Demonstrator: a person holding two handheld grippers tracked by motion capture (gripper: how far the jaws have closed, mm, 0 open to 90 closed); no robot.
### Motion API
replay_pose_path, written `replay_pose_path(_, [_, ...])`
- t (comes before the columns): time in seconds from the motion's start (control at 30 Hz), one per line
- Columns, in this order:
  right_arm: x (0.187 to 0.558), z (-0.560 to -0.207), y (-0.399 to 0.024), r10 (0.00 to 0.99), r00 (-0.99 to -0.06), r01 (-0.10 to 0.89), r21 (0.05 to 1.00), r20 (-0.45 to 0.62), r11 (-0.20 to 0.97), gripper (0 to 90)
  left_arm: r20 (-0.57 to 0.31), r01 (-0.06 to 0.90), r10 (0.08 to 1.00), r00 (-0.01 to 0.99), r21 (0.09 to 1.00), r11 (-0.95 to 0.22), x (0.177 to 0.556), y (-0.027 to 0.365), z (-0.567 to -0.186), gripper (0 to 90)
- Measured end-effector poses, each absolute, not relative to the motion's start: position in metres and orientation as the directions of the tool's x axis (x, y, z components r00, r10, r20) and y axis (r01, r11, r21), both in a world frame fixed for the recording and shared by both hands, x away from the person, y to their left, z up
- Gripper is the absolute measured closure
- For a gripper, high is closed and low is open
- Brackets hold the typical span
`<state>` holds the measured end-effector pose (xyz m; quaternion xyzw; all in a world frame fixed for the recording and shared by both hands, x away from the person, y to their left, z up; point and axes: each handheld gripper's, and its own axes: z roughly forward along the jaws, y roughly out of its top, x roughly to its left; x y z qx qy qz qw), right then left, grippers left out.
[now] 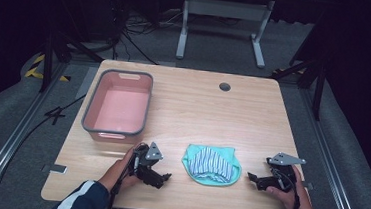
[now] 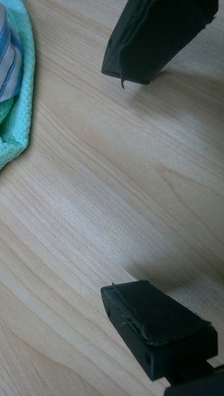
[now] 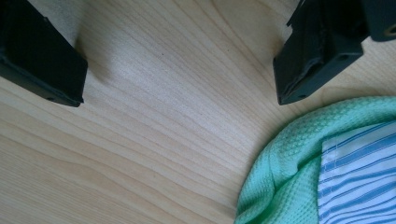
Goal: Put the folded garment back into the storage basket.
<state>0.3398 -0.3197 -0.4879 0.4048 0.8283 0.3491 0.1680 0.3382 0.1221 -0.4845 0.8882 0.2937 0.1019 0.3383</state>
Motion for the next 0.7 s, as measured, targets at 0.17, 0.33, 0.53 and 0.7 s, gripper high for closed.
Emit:
replay_pose_path(0.17, [0.3389, -0.4879, -0.3194, 0.795, -0.607, 0.558, 0.714, 0.005, 0.422, 3.1, -0.017, 0.451, 0.589, 0.808, 0.66, -0.6, 0.3384, 0.1222, -0.4844, 0.0])
replay_pose_path(0.33, [0.3387, -0.4878, -0.319, 0.799, -0.601, 0.562, 0.714, 0.005, 0.418, 3.1, -0.016, 0.447, 0.584, 0.812, 0.66, -0.603, 0.3389, 0.1227, -0.4844, 0.0])
replay_pose_path(0.53, [0.3396, -0.4878, -0.3195, 0.796, -0.605, 0.56, 0.714, 0.004, 0.421, 2.9, -0.014, 0.413, 0.529, 0.849, 0.641, -0.646, 0.3351, 0.1256, -0.4815, 1.8])
replay_pose_path(0.7, [0.341, -0.4874, -0.3212, 0.822, -0.569, 0.584, 0.705, 0.003, 0.402, 0.8, -0.004, 0.4, 0.515, 0.857, 0.637, -0.66, 0.333, 0.1217, -0.4787, 9.0])
